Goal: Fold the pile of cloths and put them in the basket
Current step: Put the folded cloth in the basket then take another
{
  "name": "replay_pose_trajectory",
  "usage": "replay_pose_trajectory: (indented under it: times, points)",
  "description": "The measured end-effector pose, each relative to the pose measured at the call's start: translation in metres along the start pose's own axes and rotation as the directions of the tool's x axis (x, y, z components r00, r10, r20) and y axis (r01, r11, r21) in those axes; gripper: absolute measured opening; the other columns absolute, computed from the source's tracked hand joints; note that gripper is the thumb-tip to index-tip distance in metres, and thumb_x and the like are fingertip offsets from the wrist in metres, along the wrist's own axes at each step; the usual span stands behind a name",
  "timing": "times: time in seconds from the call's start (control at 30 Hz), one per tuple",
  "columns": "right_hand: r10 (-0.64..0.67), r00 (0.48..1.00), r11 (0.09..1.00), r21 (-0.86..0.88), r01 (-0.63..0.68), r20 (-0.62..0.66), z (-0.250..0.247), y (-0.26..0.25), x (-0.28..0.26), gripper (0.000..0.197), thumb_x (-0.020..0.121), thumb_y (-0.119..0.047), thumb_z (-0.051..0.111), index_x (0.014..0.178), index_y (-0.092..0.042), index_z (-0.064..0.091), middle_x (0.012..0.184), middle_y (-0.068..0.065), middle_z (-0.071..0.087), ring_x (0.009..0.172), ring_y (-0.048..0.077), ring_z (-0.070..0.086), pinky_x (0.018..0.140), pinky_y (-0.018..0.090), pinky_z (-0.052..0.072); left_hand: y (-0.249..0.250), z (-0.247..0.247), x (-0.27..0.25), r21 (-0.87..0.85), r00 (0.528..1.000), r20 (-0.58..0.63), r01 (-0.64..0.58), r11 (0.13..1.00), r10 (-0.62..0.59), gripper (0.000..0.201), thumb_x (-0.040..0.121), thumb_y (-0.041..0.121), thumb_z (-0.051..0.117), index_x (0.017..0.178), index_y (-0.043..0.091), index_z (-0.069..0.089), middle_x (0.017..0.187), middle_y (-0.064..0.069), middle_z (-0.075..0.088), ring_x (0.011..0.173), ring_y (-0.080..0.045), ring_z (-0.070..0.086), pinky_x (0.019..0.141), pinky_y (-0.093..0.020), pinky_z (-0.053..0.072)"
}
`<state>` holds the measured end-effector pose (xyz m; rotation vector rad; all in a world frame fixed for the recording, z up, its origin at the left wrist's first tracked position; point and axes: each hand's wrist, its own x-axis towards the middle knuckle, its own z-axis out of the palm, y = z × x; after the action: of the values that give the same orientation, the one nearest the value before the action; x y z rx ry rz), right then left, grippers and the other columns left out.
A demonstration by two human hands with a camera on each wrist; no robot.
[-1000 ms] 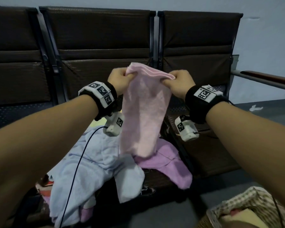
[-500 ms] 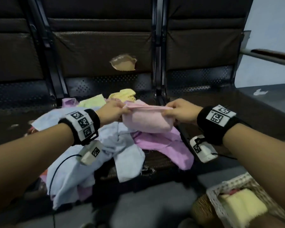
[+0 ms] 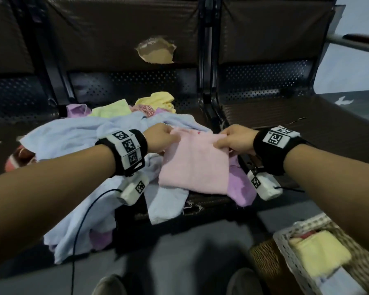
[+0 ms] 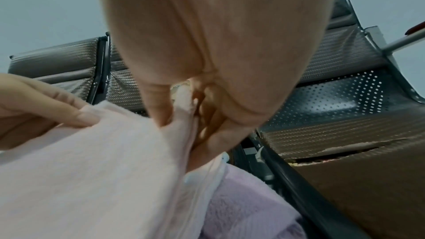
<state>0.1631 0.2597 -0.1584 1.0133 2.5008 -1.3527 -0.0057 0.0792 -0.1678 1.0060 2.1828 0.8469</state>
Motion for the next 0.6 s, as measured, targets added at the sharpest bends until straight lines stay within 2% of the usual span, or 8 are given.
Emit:
replay_pose_trajectory:
  times: [0.07,0.13,0.23,0.33,0.4,0.5,0.53,0.6]
  points:
    - [-0.097,0.981,0.994,-0.073,0.086,-0.165,0.001,0.002,0.019,0.018,0.09,-0.012,0.065,0.072,-0.012,0.063,0.078,0.01,0.065,0.076,0.025,0.063,0.071,0.039,0.055,-0.008,0.003,0.019,0.055,0.989,-0.142,-0.026,0.998,0.033,0.033,0.099,0.027,0.053,0.069,0.012,0.055,0.075,-0.001,0.057,0.072,-0.024,0.056,0.061,-0.028,0.045]
    - [-0.111,0.963,0.991,-0.103,0.088,-0.246,0.005,0.002,0.034,0.015,0.091,-0.021,0.065,0.076,-0.017,0.065,0.083,0.007,0.068,0.081,0.026,0.065,0.073,0.038,0.055,-0.017,0.006,0.034,0.102,0.978,-0.204,-0.021,0.995,0.042,0.037,0.1,0.03,0.051,0.066,0.017,0.054,0.07,0.001,0.059,0.072,-0.023,0.056,0.063,-0.029,0.041]
    - [-0.079,0.926,0.985,-0.175,0.015,-0.368,0.015,0.006,0.052,0.019,0.092,-0.03,0.063,0.105,-0.018,0.07,0.101,0.005,0.07,0.096,0.026,0.065,0.075,0.027,0.045,-0.03,0.01,0.048,0.135,0.968,-0.25,0.024,0.991,0.011,0.027,0.099,0.033,0.052,0.077,0.018,0.061,0.087,-0.004,0.067,0.084,-0.024,0.061,0.073,-0.028,0.042]
    - [-0.155,0.899,0.968,-0.244,0.055,-0.41,0.023,0.008,0.056,0.035,0.09,-0.028,0.065,0.123,-0.018,0.062,0.116,0.006,0.067,0.106,0.025,0.063,0.086,0.029,0.047,-0.036,0.012,0.054,0.061,0.95,-0.308,0.069,0.996,-0.047,0.017,0.093,0.033,0.06,0.097,0.019,0.069,0.099,-0.003,0.07,0.093,-0.025,0.065,0.077,-0.027,0.045]
    - [-0.306,0.873,0.92,-0.354,0.168,-0.38,0.027,0.008,0.045,0.042,0.087,-0.029,0.067,0.127,-0.019,0.057,0.121,0.007,0.061,0.11,0.025,0.06,0.093,0.036,0.049,-0.037,0.01,0.051,-0.022,0.941,-0.326,0.084,0.996,-0.087,0.023,0.087,0.031,0.067,0.107,0.02,0.063,0.1,-0.002,0.072,0.09,-0.022,0.066,0.072,-0.027,0.045]
    - [-0.512,0.837,0.795,-0.476,0.377,-0.192,0.038,0.013,0.016,0.031,0.085,-0.049,0.062,0.107,-0.027,0.063,0.103,-0.004,0.06,0.094,0.015,0.059,0.086,0.04,0.052,-0.033,0.005,0.031,0.039,0.939,-0.341,0.046,0.998,-0.03,0.028,0.078,0.028,0.076,0.091,0.021,0.052,0.083,0.001,0.066,0.081,-0.021,0.062,0.064,-0.03,0.043]
    - [-0.541,0.835,0.742,-0.522,0.42,-0.097,0.044,0.018,0.007,0.038,0.083,-0.06,0.056,0.103,-0.028,0.064,0.099,-0.007,0.061,0.092,0.013,0.058,0.084,0.04,0.052,-0.032,0.005,0.021,0.052,0.953,-0.302,0.003,0.999,0.013,0.027,0.077,0.028,0.078,0.087,0.021,0.054,0.084,0.001,0.066,0.082,-0.022,0.063,0.067,-0.032,0.047]
    - [-0.513,0.857,0.666,-0.606,0.435,0.053,0.053,0.034,-0.007,0.06,0.079,-0.073,0.05,0.116,-0.028,0.064,0.111,-0.005,0.062,0.105,0.015,0.057,0.092,0.04,0.049,-0.034,0.011,0.002,0.017,0.989,-0.111,-0.091,0.996,0.093,0.029,0.074,0.031,0.081,0.095,0.022,0.063,0.097,0.0,0.069,0.094,-0.022,0.065,0.085,-0.037,0.053]
